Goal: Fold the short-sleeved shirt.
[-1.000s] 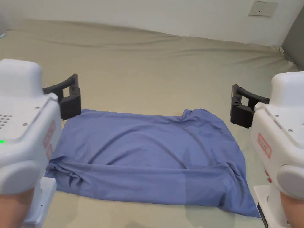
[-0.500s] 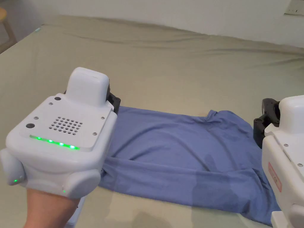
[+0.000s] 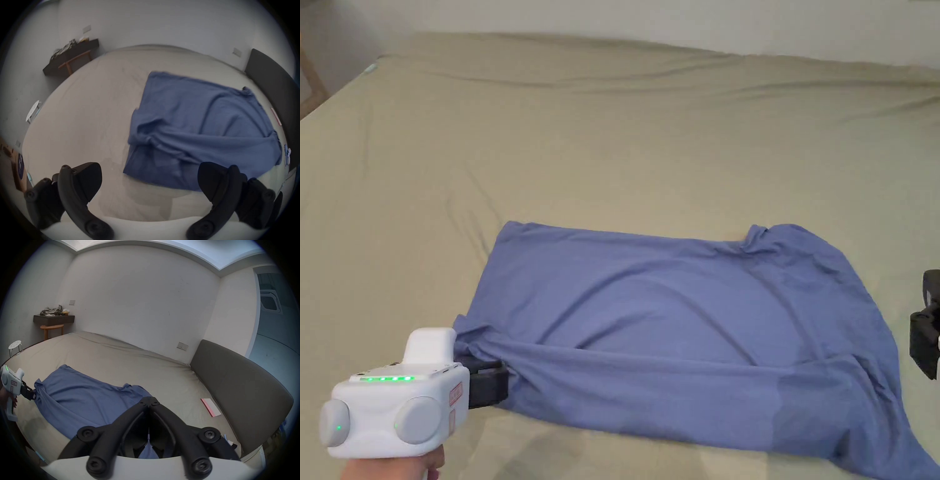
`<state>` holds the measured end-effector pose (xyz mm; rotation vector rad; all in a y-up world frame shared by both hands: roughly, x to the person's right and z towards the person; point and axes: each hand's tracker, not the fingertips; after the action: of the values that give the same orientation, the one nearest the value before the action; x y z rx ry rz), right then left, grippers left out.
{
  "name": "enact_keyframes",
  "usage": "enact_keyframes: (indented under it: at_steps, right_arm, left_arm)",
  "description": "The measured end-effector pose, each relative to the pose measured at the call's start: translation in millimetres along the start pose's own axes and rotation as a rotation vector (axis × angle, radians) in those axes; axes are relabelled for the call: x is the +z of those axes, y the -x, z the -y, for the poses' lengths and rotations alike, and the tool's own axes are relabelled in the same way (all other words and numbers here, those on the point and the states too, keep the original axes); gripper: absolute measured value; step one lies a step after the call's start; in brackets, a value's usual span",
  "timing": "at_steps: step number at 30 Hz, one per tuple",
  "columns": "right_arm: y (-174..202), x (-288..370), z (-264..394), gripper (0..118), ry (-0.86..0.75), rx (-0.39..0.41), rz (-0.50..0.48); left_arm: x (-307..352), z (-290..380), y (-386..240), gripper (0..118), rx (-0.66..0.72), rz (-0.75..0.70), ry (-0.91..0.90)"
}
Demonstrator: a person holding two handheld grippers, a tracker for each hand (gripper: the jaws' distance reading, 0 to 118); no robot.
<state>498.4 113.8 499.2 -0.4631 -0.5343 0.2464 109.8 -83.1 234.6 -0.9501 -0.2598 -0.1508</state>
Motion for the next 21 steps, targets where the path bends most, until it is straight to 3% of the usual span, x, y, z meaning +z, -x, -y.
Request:
enact_keyframes:
  at_steps: [8, 9, 10, 13, 14, 15, 16, 18, 19, 21]
  right_arm:
    - [-14, -6, 17, 2, 0.083, 0.026, 0.040]
    - [-16, -7, 19, 2, 0.089, 0.024, 0.042]
    - [-17, -8, 21, 2, 0.100, 0.020, 0.048]
    - [-20, -21, 28, 2, 0.157, 0.006, 0.066]
    - [-21, -27, 32, 3, 0.184, -0.006, 0.075]
    - [-21, -36, 37, 9, 0.232, -0.011, 0.071]
    - [-23, -46, 44, 36, 0.291, -0.016, 0.048]
    - [-29, -70, 66, 102, 0.415, -0.053, -0.009]
    - [-35, -80, 83, 115, 0.445, -0.108, -0.007]
    - [-46, -95, 115, 115, 0.453, -0.210, 0.006]
  left_arm:
    - [-42, -10, 6, 102, 0.067, -0.001, 0.054]
    - [-39, -9, 2, 95, 0.068, -0.011, 0.050]
    - [-35, -7, 0, 79, 0.037, -0.020, 0.045]
    - [-19, -8, -17, 70, -0.072, 0.002, 0.019]
    - [-15, -7, -22, 44, -0.099, 0.003, 0.006]
    - [-13, -6, -27, 9, -0.124, -0.007, -0.003]
    - [-10, -5, -31, 8, -0.163, -0.060, -0.002]
    - [-7, 0, -33, 8, -0.160, -0.054, -0.013]
    - [-4, 2, -30, 8, -0.150, -0.053, -0.012]
    - [4, 5, -22, 8, -0.123, -0.042, -0.010]
